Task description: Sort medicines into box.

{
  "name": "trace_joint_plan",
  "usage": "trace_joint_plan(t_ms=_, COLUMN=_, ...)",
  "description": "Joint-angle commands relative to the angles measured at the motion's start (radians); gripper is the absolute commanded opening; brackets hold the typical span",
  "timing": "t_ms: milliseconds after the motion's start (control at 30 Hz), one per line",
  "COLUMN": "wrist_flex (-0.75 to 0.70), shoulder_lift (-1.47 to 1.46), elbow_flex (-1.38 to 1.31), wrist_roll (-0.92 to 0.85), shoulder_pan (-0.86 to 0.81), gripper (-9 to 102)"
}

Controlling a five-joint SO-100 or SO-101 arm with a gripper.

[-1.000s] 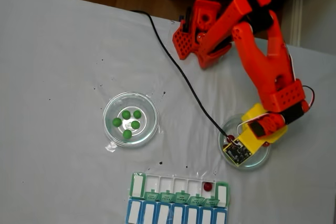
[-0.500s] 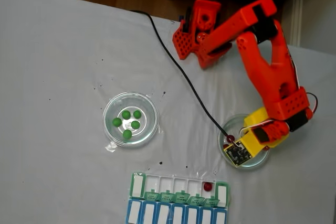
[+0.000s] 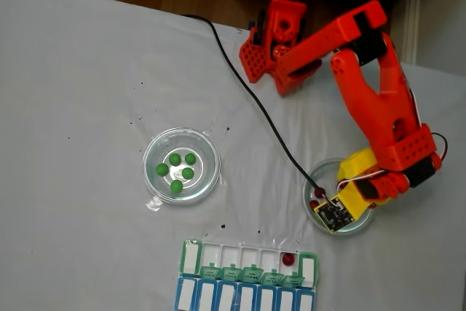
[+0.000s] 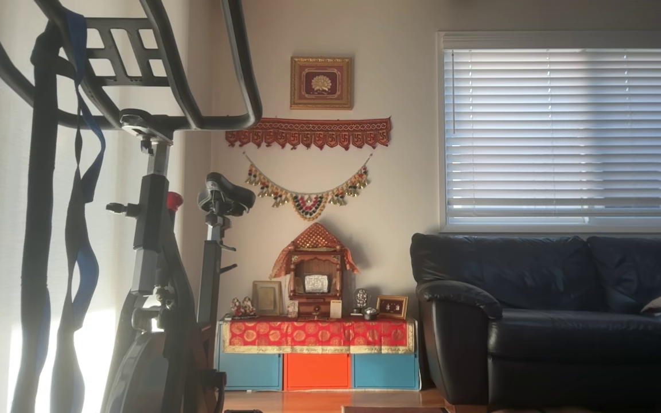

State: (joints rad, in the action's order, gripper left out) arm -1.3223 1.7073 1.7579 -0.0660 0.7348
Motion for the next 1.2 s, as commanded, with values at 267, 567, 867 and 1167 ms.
trace_joint_plan(t_ms=267, wrist_flex=0.008, shoulder_lift=-0.015, elbow_flex=-0.051, wrist_roll=-0.003, shoulder_pan=0.054, gripper=17)
trace_joint_plan(t_ms=567, wrist_flex=0.034, shoulder_lift=-0.051, elbow_flex=-0.035, wrist_roll=0.006, shoulder_pan=0.067, gripper=16)
trace_joint_plan(t_ms=867, wrist_flex=-0.008, shoulder_lift=-0.052, elbow_flex=-0.083, wrist_roll=0.032, shoulder_pan=0.064, gripper=16)
trace_joint_plan(t_ms=1167, wrist_flex=-0.098, shoulder_lift=-0.130, elbow_flex=-0.229, wrist_roll=0.137, shoulder_pan=0.051, gripper=16)
